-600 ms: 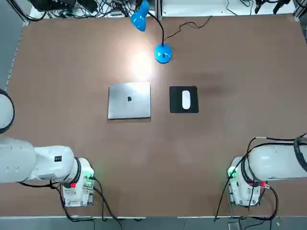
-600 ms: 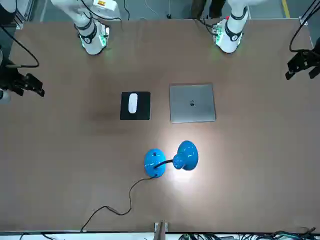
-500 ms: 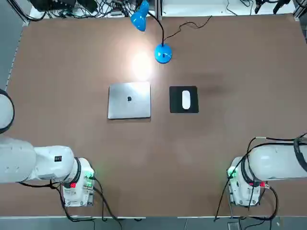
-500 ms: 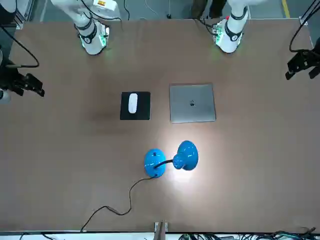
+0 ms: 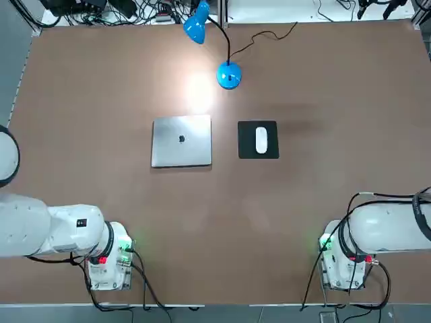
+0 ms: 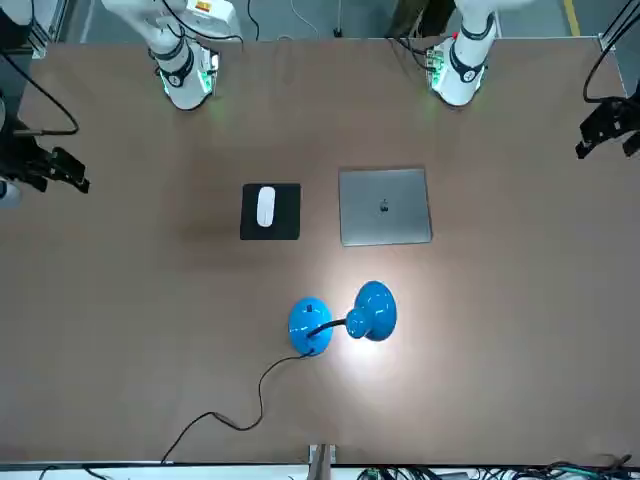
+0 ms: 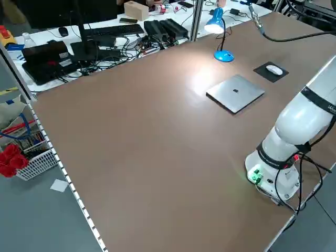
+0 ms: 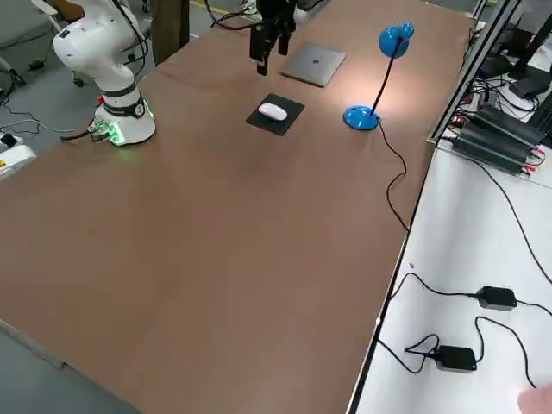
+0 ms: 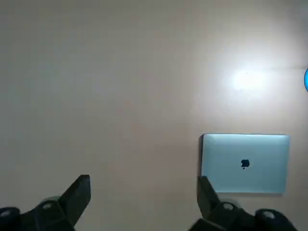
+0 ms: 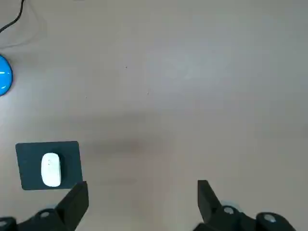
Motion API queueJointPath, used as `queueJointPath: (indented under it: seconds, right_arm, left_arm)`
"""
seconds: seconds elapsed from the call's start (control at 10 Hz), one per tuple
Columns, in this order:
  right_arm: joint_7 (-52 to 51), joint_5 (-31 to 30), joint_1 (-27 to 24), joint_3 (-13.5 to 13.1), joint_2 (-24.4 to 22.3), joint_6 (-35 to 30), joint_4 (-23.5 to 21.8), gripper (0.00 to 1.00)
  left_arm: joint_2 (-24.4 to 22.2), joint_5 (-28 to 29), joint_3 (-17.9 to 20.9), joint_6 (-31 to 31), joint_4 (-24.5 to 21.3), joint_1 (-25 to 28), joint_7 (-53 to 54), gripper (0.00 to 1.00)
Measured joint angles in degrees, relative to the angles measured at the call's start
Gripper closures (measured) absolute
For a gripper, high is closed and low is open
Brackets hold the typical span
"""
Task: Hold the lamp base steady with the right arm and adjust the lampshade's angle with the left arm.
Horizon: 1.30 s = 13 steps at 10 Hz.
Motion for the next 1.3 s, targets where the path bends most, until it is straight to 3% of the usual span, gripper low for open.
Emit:
queueJointPath:
  seconds: [0.3, 0.5, 0.7, 0.9, 1.1, 1.3]
  right_arm:
    - [0.23, 2.68, 6.60, 1.52, 1.81, 5.90, -1.25, 0.00]
    - [0.55, 6.01, 7.18, 7.54, 7.06, 16.45, -2.48, 0.00]
    - [0.75, 6.45, 7.23, 15.44, 14.63, 30.95, -2.95, 0.00]
    - [0.60, 6.07, 7.62, 21.71, 23.43, 48.56, -3.23, 0.00]
    - [0.29, -3.65, 8.09, 24.47, 33.79, 63.89, -2.77, 0.00]
    - [0.37, -11.07, 8.59, 24.95, 42.44, 68.43, 1.39, 0.02]
  left_arm:
    - [1.97, 0.00, -0.06, -0.25, 2.95, -0.10, -0.07, 0.01]
    - [7.35, 0.00, -1.57, -0.16, 7.90, -0.62, -0.07, 0.01]
    - [13.12, 0.00, -3.85, 1.14, 13.38, -1.06, -0.08, 0.01]
    - [16.98, 0.00, -6.23, 9.38, 15.52, -1.19, -0.08, 0.01]
    - [19.92, 0.00, -9.14, 16.16, 15.93, -1.29, -0.03, 0.01]
    - [22.05, 0.00, -12.14, 17.53, 16.11, -1.39, 1.84, 0.01]
